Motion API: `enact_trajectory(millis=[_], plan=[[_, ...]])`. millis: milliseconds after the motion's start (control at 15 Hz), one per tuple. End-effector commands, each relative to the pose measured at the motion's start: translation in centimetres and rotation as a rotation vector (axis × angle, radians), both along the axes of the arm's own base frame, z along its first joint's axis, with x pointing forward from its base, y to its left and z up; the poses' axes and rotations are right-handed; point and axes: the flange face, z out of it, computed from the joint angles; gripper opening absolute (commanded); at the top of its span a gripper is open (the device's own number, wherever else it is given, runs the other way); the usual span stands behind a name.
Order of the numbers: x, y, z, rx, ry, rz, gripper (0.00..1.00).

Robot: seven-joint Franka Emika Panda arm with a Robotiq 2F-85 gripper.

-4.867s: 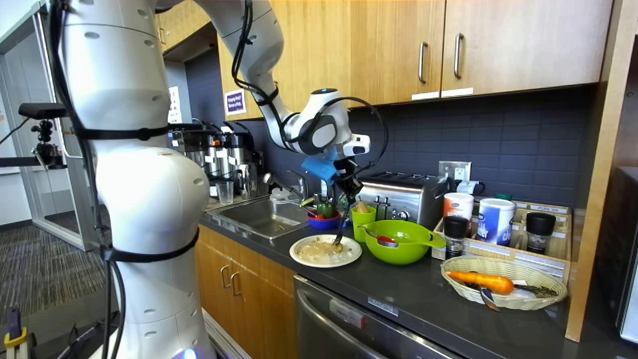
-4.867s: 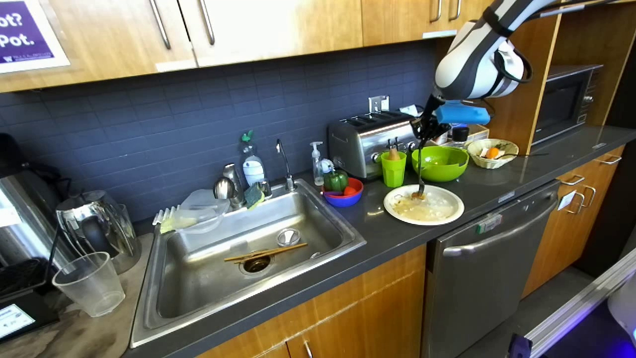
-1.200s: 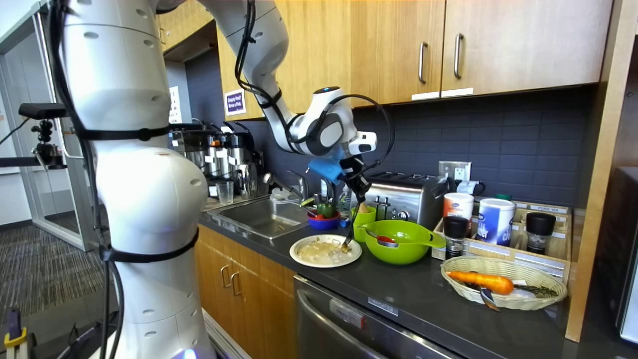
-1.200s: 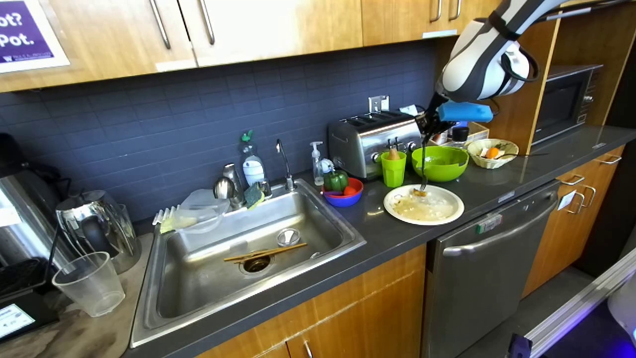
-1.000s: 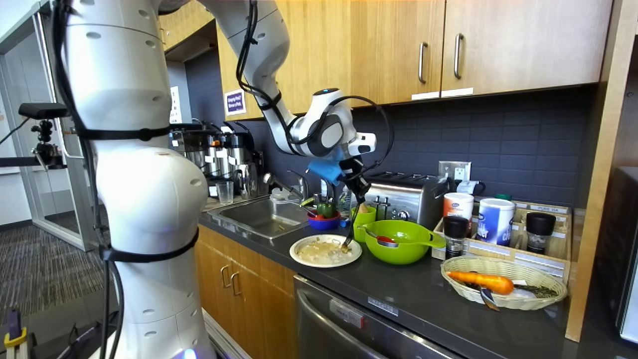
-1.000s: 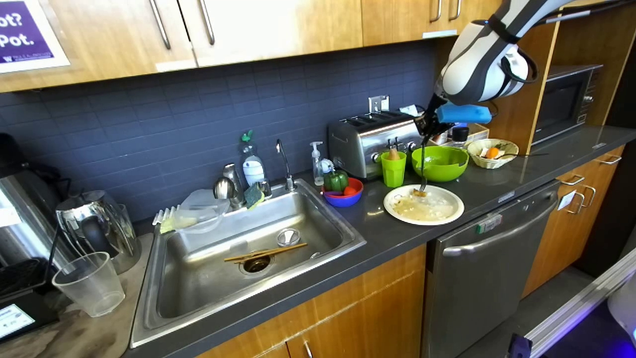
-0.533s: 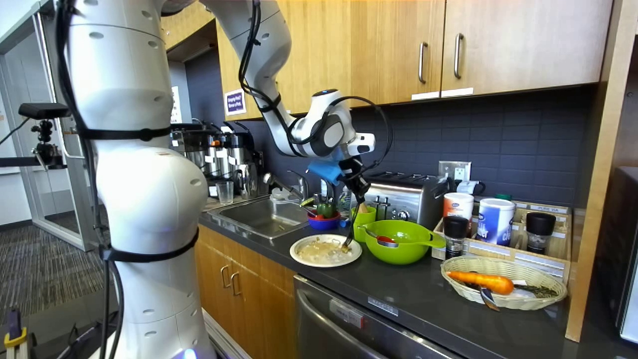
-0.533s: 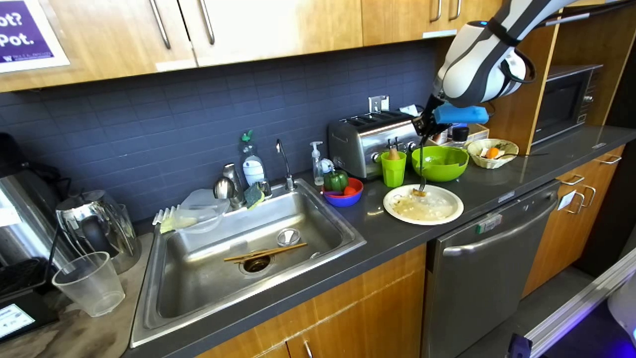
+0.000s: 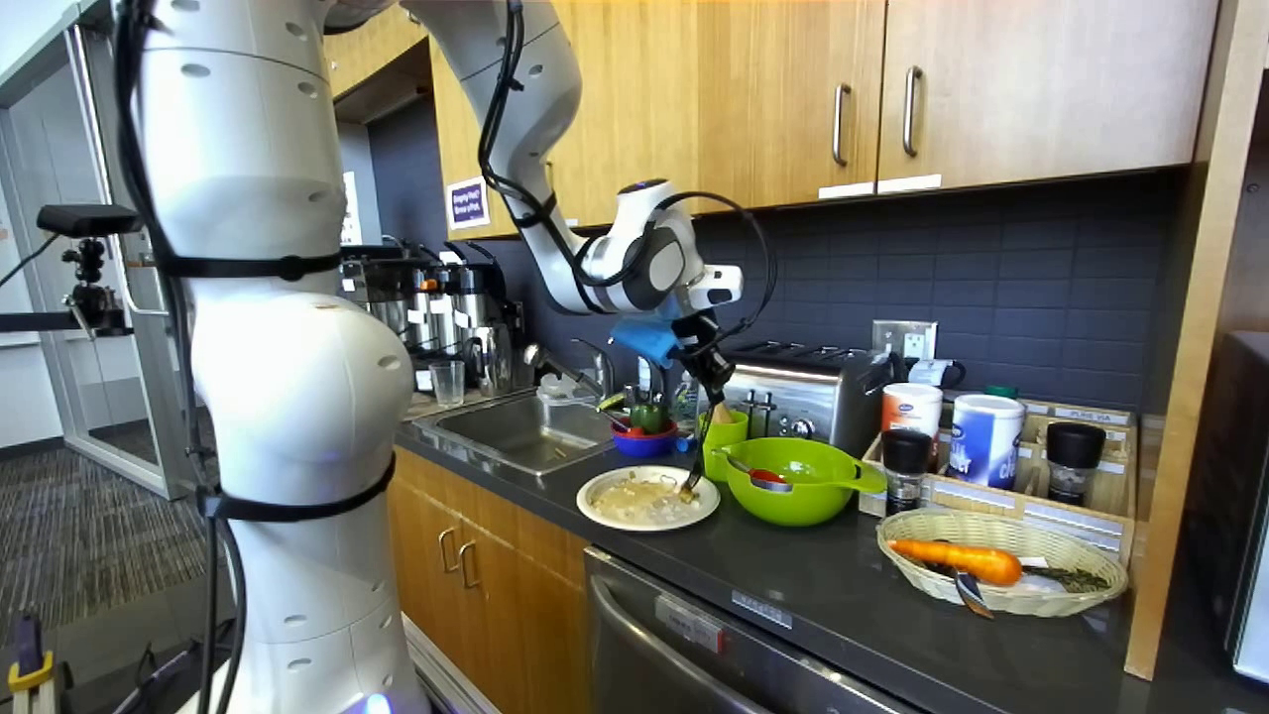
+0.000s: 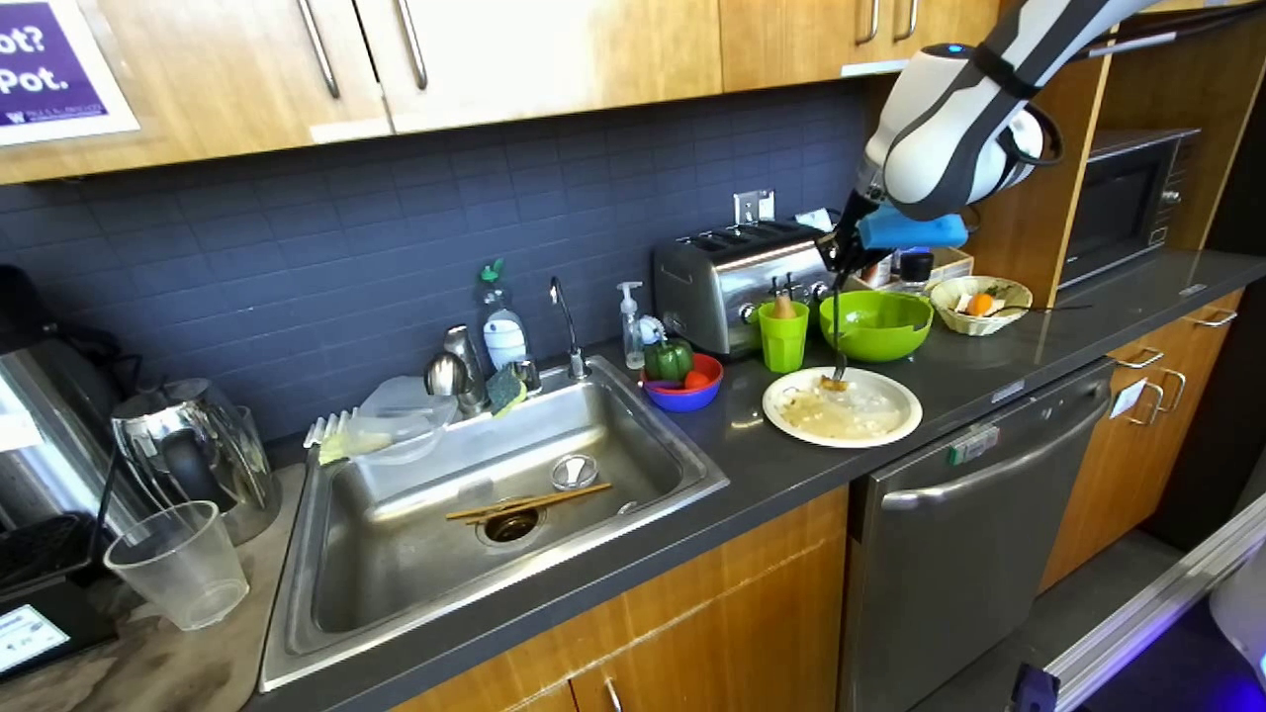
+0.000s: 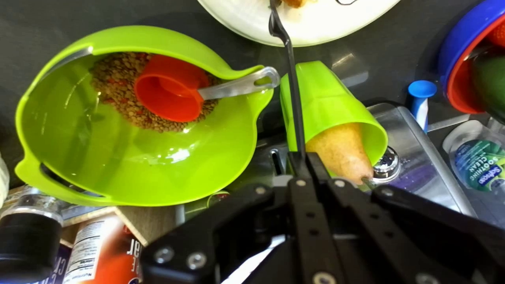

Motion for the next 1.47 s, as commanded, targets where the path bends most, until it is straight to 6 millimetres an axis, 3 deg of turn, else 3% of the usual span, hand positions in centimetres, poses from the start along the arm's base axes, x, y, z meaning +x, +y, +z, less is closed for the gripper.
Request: enact_trajectory(millis=[0, 1400], plan=[[0.4, 0.5, -0.6, 0.002, 0.003, -0.007, 0.01], [0.8, 1.4, -2.0, 0.014, 0.028, -0.004, 0.01]])
